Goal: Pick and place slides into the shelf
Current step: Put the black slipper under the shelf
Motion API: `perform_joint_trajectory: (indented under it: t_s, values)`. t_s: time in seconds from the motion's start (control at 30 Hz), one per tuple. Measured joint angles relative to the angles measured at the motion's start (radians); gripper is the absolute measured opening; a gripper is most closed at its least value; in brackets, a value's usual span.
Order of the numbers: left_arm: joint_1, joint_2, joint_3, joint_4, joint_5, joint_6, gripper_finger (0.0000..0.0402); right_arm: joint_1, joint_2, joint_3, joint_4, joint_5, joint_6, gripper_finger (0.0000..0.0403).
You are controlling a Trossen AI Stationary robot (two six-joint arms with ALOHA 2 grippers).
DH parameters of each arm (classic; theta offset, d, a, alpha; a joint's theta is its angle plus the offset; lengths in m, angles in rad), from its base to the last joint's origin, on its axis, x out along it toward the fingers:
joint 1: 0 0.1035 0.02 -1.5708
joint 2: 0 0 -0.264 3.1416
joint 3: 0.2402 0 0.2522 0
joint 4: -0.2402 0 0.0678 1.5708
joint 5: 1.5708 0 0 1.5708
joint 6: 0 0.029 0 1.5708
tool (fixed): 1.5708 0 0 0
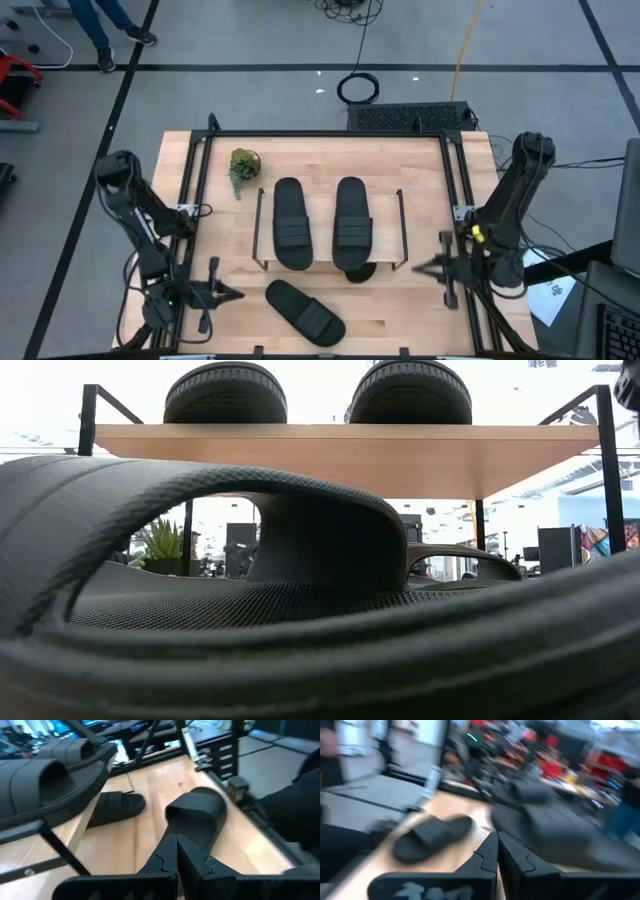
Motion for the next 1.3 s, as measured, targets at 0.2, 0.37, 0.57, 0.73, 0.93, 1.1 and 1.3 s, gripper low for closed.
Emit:
perform_joint_trajectory:
  t_s: [0.2,0.37,0.57,0.73,0.93,1.1,1.3]
  values:
    - [0.033,0.075,0.0,0.02,-0.043,-0.029,0.0001,0.045,0.283,0.063,0.445,-0.115,-0.336,0.0]
    - [0.078,0.053,-0.001,0.023,-0.043,0.031,0.0001,0.072,0.502,0.306,0.404,0.06,-0.467,0.0]
    - [0.136,-0.006,-0.001,0.055,-0.026,0.223,0.0,0.076,0.714,0.553,0.224,0.198,-0.513,0.0]
    - [0.194,-0.088,-0.001,0.113,-0.024,0.411,0.0,0.005,0.79,0.567,0.203,0.072,-0.32,0.0]
    - [0.266,-0.222,-0.001,0.179,-0.024,0.558,0.0,-0.119,0.859,0.564,0.082,-0.194,-0.138,0.0023]
    - [0.32,-0.298,-0.001,0.176,-0.024,0.556,0.0002,-0.245,0.914,0.565,0.084,-0.373,-0.119,0.0096]
    - [0.362,-0.305,-0.002,0.166,-0.006,0.543,0.0003,-0.329,0.923,0.593,0.001,-0.51,-0.156,0.0196]
